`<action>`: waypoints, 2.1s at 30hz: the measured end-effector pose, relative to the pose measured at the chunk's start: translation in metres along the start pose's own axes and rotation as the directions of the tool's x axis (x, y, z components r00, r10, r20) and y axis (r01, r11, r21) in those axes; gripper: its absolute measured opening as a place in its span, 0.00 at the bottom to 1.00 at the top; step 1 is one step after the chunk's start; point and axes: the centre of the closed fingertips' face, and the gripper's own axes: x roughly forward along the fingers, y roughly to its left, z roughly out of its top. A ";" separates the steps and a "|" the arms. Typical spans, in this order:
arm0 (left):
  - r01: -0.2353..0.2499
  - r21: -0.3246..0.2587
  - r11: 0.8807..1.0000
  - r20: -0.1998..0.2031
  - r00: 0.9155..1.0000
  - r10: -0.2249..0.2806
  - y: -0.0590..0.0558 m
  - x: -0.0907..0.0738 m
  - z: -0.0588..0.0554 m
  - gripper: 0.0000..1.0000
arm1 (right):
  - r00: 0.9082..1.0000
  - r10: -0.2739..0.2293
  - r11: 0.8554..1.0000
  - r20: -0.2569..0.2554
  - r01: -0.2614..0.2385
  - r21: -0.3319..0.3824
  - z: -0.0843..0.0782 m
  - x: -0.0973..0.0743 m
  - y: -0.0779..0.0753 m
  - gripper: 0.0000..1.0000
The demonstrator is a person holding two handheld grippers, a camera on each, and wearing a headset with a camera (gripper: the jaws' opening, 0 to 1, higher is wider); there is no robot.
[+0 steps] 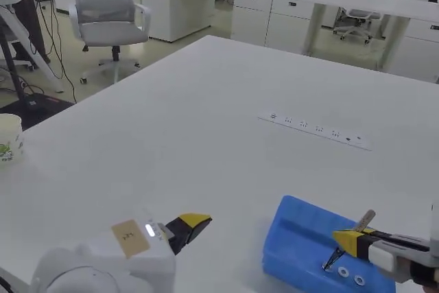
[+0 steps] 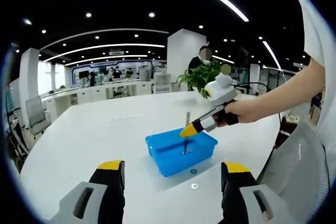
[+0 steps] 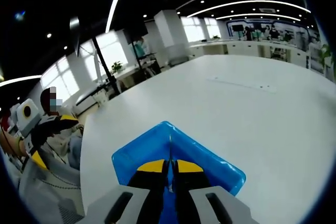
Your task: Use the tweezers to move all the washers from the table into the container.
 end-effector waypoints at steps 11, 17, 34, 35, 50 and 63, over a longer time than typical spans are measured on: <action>0.000 0.005 1.000 -0.007 1.000 0.000 0.000 0.001 -0.002 0.75 | 1.000 0.009 0.994 -0.021 -0.011 -0.107 -0.001 0.000 0.009 0.03; 0.001 0.007 1.000 -0.011 1.000 -0.001 0.000 0.001 -0.002 0.75 | 1.000 0.018 0.993 0.002 -0.018 -0.113 0.003 -0.007 0.015 0.03; 0.006 0.010 1.000 -0.013 1.000 -0.006 -0.001 0.001 -0.002 0.75 | 0.995 0.055 0.991 0.083 -0.044 -0.129 0.033 -0.030 0.036 0.03; 0.007 0.009 1.000 -0.013 1.000 -0.007 -0.001 0.001 -0.002 0.75 | 0.994 0.058 0.990 0.089 -0.046 -0.130 0.035 -0.031 0.038 0.03; 0.017 0.013 1.000 -0.017 1.000 -0.016 -0.003 0.001 -0.003 0.75 | 0.988 0.099 0.988 0.118 -0.083 -0.132 0.038 -0.042 0.064 0.03; 0.018 0.014 1.000 -0.023 1.000 -0.017 -0.003 0.001 -0.004 0.75 | 0.988 0.130 0.985 0.087 -0.118 -0.128 0.019 -0.039 0.081 0.03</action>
